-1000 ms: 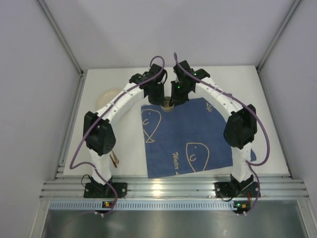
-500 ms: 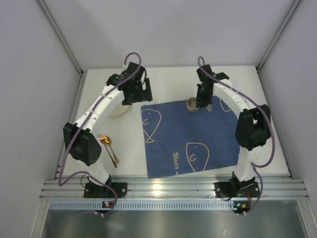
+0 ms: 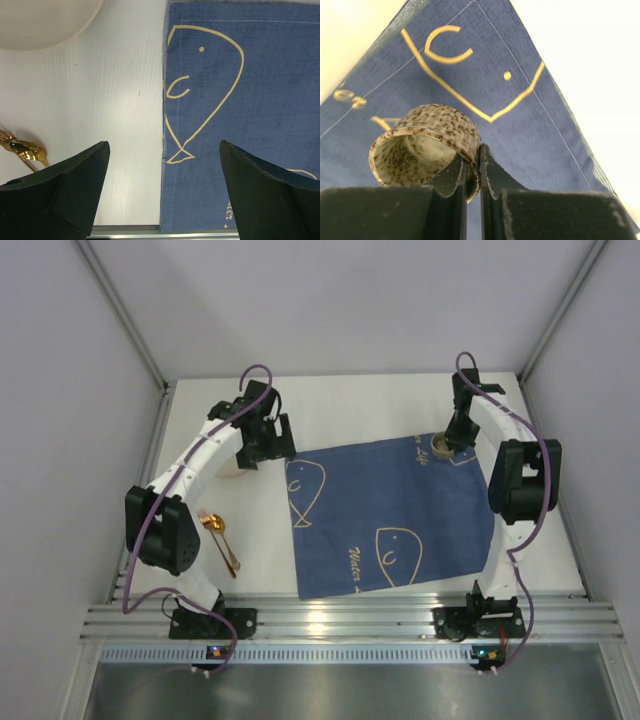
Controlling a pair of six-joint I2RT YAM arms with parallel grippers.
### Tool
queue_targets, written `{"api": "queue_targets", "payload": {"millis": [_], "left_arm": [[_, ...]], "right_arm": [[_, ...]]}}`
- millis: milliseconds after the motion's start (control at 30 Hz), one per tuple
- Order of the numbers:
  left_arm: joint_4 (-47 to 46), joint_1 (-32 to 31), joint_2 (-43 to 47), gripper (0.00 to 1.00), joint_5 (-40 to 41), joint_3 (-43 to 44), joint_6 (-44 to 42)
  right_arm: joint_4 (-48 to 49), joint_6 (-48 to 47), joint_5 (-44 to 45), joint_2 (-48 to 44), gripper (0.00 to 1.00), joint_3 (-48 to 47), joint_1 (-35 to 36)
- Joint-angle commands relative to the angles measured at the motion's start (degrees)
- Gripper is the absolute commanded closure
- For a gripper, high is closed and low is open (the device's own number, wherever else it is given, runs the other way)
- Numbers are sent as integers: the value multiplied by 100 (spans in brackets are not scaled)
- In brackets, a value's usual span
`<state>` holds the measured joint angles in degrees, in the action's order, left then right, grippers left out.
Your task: Set the dinner table for one person
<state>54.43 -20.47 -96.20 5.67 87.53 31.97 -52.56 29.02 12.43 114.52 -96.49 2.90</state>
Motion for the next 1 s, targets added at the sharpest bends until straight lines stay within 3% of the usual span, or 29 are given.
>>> {"api": "queue_targets", "payload": {"millis": [0,167,233,300,333,433,500,667,833,967], "left_arm": [[-249,-1,-179,4,-198,150,38],[-240,-1,-522,5,-286,432,-32],[-249,-1,-671,5,-312,546,-50],[-249,-1,-768,5,-347,634,-76],[-249,-1,-881,5,-365,704,-85],[-345,-10,-1145,6,-365,722,-129],[-416,-10,-1339,9,-365,757,-155],[-451,-80,-2191,13,-251,1257,-269],[-223,-63,-2999,16,-119,1943,-410],[-267,34,-3247,25,-163,1979,-516]], "right_arm": [[88,-10,189,386,100,-379,-114],[289,17,68,703,100,-275,-246],[395,16,6,756,91,-239,-246],[413,8,-47,756,73,-230,-237],[421,-1,-56,713,45,-221,-246],[439,16,-82,503,19,-151,-237],[422,17,-56,318,11,-46,-246],[343,-63,190,-587,8,156,-246],[246,-45,-109,-1474,7,420,-237],[158,-89,-232,-1906,8,770,-237]]}}
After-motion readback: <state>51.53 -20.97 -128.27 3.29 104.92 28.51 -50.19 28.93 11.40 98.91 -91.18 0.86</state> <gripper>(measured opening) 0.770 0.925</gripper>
